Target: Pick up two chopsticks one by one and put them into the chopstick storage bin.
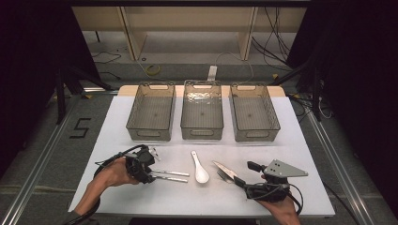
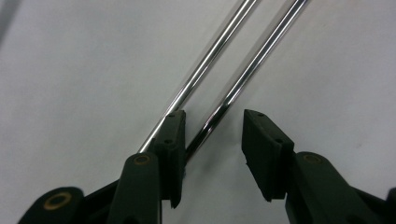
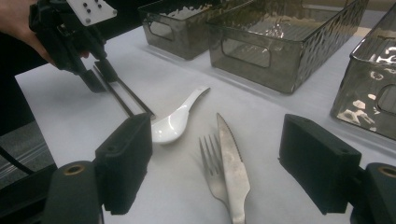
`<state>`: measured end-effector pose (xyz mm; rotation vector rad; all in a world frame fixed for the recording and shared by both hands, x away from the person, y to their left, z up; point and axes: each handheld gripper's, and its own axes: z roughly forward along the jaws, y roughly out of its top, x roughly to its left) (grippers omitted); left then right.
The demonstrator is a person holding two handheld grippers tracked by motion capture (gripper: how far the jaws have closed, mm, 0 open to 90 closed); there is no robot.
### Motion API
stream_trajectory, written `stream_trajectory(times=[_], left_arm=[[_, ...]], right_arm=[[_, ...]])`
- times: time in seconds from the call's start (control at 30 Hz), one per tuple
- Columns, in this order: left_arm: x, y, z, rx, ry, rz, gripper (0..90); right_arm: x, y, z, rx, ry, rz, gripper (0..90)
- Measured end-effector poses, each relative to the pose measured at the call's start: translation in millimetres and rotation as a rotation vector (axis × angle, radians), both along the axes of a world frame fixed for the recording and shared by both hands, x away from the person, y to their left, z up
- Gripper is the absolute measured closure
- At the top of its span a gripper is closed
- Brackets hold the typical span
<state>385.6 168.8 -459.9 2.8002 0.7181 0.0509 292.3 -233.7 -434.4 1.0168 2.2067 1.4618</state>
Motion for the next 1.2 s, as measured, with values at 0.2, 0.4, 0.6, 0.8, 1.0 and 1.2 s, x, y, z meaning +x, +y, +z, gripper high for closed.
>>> stream_trajectory(times=[0.2,0.4,0.6,0.8,1.0,1.2], left_arm=[[0.5,-1.5,-2.4,0.015,-0.002,-0.006,63.4],[-0.7,-3.6,-2.0,0.038,-0.002,-0.031,68.3],[-3.0,-5.2,-1.3,0.065,-0.01,-0.083,71.6],[-5.5,-5.6,-0.8,0.075,-0.004,-0.113,74.2],[-9.1,-7.9,-0.9,0.089,-0.015,-0.144,76.6],[-10.8,-8.2,-1.2,0.087,-0.021,-0.174,81.4]], right_arm=[[0.2,0.6,-0.3,-0.005,0.002,0.009,26.4],[0.6,1.5,-0.8,-0.014,0.0,0.011,26.5],[0.8,1.6,-1.1,-0.021,0.006,0.008,26.5],[1.6,2.2,-2.3,-0.039,0.026,-0.001,26.7],[2.8,3.1,-3.3,-0.059,0.038,0.0,26.7],[3.1,3.0,-3.7,-0.062,0.045,-0.01,26.7]])
